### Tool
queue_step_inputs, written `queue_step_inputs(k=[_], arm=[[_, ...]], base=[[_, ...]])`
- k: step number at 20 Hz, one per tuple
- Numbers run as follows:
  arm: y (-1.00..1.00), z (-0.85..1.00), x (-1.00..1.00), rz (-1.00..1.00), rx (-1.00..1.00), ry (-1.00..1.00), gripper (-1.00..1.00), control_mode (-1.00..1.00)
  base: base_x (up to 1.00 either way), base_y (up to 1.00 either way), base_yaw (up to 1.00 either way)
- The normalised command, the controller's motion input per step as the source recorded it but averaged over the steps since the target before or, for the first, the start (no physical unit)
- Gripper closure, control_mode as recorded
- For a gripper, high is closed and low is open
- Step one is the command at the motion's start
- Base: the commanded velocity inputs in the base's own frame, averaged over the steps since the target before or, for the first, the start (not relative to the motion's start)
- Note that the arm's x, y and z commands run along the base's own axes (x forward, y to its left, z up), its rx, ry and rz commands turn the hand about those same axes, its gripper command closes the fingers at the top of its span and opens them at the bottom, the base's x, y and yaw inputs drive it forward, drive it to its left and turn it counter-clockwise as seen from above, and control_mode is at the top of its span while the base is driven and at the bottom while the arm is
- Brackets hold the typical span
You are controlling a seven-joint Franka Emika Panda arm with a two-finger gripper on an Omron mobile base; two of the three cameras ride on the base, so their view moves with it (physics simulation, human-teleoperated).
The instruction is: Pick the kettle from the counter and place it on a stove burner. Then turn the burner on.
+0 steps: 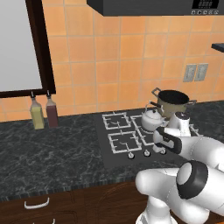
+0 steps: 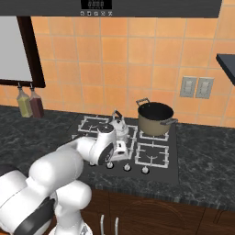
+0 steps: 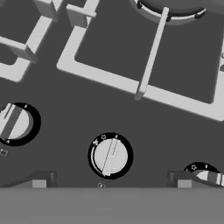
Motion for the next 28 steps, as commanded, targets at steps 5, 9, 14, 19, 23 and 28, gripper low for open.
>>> queue_step_inputs(k=[5, 9, 14, 19, 23, 28], arm=[[0.07, -0.16, 0.05, 0.03, 0.0, 0.02, -1.0, -1.0], [0.0, 0.0, 0.29, 0.0, 0.0, 0.08, -1.0, -1.0], [0.0, -0.13, 0.19, 0.0, 0.0, 0.07, -1.0, -1.0], [0.0, -0.27, 0.01, 0.0, 0.0, 0.03, -1.0, -1.0], [-0.01, -0.31, 0.0, 0.0, 0.0, 0.06, -1.0, -1.0], [0.0, -0.37, -0.04, 0.0, 0.0, 0.07, 1.0, -1.0]], base=[[0.0, 0.0, 0.0], [0.0, 0.0, 0.0], [0.0, 0.0, 0.0], [0.0, 0.0, 0.0], [0.0, 0.0, 0.0], [0.0, 0.0, 0.0]])
